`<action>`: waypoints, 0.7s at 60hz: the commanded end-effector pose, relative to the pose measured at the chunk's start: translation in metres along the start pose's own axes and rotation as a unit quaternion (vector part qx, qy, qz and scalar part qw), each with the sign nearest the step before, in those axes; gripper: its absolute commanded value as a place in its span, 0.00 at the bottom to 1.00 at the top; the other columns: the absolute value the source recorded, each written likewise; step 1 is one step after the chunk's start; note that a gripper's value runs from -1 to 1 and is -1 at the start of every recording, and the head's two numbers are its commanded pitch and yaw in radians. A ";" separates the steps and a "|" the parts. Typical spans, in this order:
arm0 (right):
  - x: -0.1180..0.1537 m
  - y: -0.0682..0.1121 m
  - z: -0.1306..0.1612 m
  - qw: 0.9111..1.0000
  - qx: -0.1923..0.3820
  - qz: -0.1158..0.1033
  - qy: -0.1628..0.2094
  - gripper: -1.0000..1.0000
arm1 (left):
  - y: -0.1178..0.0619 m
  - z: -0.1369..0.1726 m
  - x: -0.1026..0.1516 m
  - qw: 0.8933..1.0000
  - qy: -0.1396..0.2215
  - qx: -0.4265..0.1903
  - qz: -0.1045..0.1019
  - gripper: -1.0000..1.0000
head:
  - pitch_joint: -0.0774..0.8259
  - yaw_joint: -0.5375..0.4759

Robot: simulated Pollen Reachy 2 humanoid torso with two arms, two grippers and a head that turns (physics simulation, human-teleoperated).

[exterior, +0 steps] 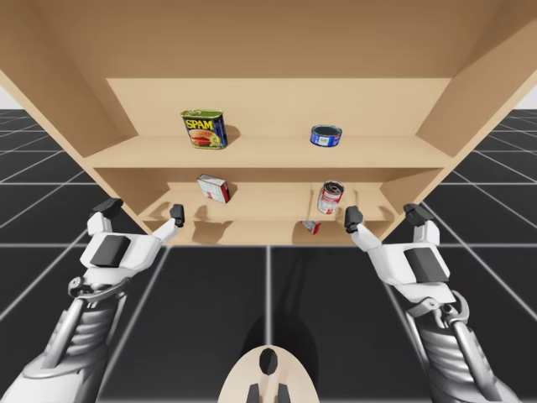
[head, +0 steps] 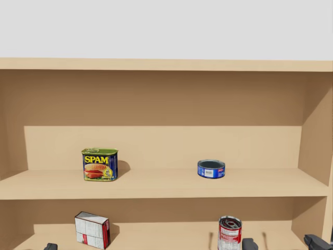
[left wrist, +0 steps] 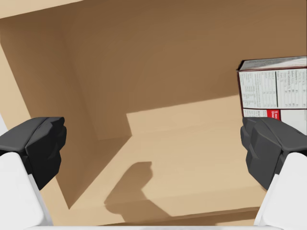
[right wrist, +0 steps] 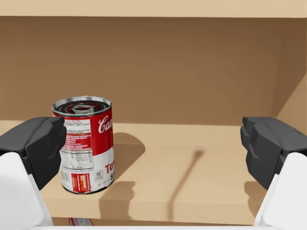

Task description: Retrieve the pudding box from the shelves.

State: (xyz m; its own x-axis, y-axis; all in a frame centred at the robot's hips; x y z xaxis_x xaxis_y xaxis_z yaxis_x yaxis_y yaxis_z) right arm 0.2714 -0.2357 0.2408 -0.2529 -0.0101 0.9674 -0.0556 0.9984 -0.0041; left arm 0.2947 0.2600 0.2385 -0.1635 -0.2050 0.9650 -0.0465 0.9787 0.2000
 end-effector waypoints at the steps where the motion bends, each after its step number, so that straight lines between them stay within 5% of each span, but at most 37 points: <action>1: -0.002 0.004 0.002 1.000 -0.013 -0.008 -0.002 0.00 | 0.000 0.000 0.000 1.000 0.000 0.000 0.000 0.00 | 0.09 0.49; 21: 0.000 0.003 0.001 1.000 -0.008 -0.011 -0.001 0.00 | 0.000 0.000 0.000 1.000 -0.001 -0.001 0.001 0.00 | 0.22 0.52; 42: -0.001 0.003 0.001 1.000 -0.010 -0.004 -0.003 0.00 | -0.001 0.000 0.000 1.000 -0.005 -0.004 0.000 0.00 | 0.41 0.68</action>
State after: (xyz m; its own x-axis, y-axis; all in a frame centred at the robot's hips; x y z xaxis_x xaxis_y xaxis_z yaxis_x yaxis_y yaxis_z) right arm 0.2710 -0.2352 0.2416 -0.2603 -0.0062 0.9655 -0.0391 0.9992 -0.0042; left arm 0.2946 0.2599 0.2382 -0.1679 -0.2037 0.9645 -0.0412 0.9790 0.1996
